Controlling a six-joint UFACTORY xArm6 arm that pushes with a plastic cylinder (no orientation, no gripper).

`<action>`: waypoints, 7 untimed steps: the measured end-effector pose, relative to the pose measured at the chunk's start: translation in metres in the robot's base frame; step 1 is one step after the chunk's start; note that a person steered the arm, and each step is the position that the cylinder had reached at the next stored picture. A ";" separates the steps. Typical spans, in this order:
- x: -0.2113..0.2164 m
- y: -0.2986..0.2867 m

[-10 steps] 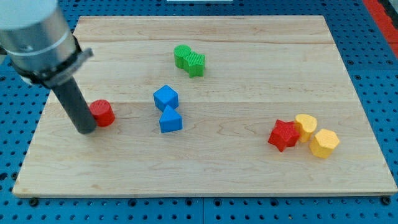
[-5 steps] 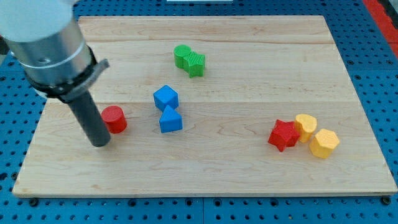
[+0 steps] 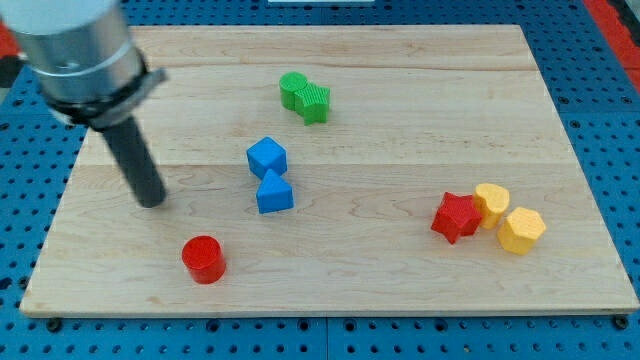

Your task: Move the red circle top left to the red star

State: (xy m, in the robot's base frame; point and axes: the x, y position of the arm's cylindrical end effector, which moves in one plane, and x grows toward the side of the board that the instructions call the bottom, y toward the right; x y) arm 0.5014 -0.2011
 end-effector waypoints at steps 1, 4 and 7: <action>0.072 -0.014; 0.063 0.118; 0.058 0.207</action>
